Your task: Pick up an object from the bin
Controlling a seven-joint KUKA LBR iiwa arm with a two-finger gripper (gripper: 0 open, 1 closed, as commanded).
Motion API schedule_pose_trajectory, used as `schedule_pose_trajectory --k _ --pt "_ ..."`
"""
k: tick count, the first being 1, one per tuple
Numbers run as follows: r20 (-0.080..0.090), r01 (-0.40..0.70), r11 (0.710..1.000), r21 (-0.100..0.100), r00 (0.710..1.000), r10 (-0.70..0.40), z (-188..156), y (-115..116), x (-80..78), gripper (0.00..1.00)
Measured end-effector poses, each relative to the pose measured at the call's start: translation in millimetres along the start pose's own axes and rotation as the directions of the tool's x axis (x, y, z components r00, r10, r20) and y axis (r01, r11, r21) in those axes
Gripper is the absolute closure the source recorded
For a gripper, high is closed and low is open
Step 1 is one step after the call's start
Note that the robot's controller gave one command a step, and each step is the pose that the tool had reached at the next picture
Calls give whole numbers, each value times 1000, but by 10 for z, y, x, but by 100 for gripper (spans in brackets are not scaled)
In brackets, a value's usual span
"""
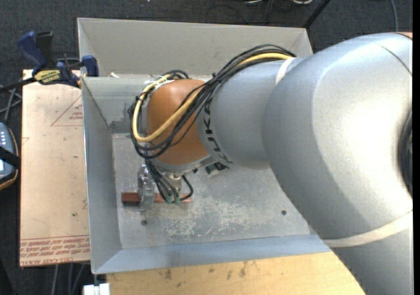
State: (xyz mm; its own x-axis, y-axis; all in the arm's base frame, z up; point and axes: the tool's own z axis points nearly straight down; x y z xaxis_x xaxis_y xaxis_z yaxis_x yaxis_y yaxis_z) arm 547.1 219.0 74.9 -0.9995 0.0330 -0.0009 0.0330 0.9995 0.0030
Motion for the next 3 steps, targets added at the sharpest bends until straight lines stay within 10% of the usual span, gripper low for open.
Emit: schedule_pose_trajectory --k 1,2,3 --pt "-7 -7 1000 4 1000 7 -526 22 128 100" --pt "1 -17 1000 1 1000 17 -978 -92 126 0" --pt "1 -17 1000 1 1000 17 -978 -93 126 0"
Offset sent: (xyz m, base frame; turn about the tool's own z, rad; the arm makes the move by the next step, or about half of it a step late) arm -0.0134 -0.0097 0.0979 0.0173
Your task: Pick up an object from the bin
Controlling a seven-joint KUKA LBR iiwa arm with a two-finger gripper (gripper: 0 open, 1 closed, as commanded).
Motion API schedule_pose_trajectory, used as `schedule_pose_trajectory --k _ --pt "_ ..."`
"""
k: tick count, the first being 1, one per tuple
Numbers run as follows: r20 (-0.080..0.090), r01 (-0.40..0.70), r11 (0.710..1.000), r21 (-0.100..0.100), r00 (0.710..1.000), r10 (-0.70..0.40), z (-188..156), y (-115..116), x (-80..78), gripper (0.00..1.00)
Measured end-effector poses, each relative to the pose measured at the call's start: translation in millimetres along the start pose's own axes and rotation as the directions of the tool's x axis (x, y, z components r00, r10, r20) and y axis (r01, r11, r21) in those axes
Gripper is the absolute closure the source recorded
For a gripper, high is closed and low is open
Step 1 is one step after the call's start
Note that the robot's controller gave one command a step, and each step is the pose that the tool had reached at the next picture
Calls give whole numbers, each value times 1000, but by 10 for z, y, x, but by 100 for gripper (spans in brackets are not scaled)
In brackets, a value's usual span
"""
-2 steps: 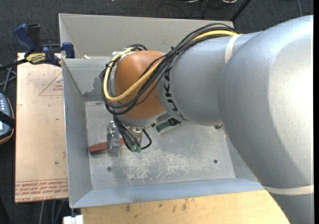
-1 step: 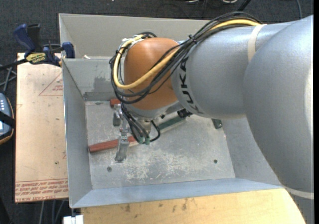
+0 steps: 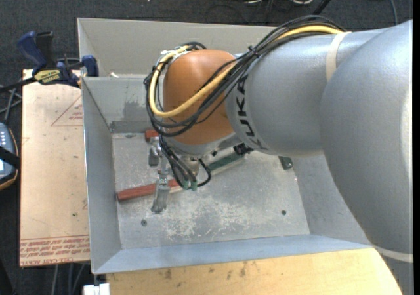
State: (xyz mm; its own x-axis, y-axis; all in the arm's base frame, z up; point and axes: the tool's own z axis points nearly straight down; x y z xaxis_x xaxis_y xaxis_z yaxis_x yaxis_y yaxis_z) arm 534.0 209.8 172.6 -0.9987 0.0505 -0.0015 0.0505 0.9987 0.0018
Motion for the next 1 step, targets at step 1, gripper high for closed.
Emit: schedule_pose_trajectory --k 1 --pt "-1 -37 999 0 999 37 1017 30 -11 100"
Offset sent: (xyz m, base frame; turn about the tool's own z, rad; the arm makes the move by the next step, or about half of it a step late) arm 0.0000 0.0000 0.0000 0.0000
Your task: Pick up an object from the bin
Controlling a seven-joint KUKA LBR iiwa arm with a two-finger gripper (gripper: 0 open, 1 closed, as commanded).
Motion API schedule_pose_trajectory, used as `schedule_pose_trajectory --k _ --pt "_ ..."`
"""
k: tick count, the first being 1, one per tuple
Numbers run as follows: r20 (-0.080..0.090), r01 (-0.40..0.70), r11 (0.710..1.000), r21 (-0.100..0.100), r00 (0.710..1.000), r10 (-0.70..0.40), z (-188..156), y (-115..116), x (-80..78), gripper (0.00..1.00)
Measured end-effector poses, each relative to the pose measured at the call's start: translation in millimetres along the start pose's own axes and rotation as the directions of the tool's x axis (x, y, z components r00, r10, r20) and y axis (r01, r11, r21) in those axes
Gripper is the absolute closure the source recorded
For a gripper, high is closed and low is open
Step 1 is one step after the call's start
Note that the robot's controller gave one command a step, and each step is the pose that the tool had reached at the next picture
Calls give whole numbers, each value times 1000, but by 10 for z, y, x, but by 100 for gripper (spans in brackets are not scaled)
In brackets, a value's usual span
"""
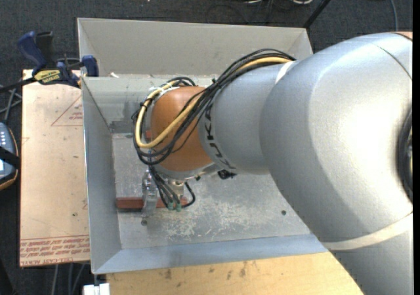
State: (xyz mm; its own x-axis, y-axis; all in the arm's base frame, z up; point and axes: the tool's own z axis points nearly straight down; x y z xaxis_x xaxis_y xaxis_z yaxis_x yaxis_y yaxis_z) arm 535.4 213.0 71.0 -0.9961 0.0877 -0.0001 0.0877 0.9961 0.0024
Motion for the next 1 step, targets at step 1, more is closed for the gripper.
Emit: schedule_pose_trajectory --k 1 --pt "0 -1 1000 0 1000 1 0 0 0 100"
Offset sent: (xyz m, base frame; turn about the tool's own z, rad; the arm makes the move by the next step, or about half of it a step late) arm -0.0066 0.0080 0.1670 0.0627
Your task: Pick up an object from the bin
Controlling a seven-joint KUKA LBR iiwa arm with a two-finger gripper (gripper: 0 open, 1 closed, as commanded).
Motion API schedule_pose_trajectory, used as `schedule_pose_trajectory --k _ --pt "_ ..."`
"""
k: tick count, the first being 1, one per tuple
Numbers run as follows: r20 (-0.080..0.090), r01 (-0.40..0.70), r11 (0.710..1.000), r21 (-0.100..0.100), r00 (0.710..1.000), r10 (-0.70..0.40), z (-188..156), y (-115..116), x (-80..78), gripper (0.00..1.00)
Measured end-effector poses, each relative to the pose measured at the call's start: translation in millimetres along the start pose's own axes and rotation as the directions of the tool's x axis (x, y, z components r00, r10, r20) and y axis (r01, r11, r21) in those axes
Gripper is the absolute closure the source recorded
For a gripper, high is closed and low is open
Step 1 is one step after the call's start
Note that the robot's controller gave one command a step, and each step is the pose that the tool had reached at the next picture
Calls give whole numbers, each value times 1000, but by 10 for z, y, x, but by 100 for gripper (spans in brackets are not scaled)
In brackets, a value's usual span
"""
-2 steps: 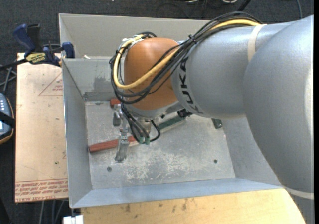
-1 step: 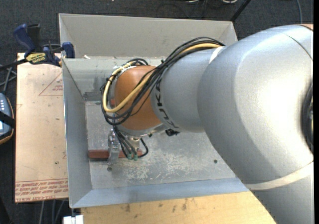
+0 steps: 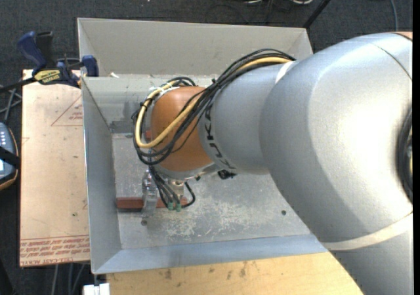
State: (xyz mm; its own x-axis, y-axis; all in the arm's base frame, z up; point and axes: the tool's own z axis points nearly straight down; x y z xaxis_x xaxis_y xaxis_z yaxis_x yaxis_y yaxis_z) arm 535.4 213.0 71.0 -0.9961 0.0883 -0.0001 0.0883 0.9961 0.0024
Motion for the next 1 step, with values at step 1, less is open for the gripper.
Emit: schedule_pose_trajectory --k 1 --pt "7 -59 998 -2 998 59 -1696 92 57 100"
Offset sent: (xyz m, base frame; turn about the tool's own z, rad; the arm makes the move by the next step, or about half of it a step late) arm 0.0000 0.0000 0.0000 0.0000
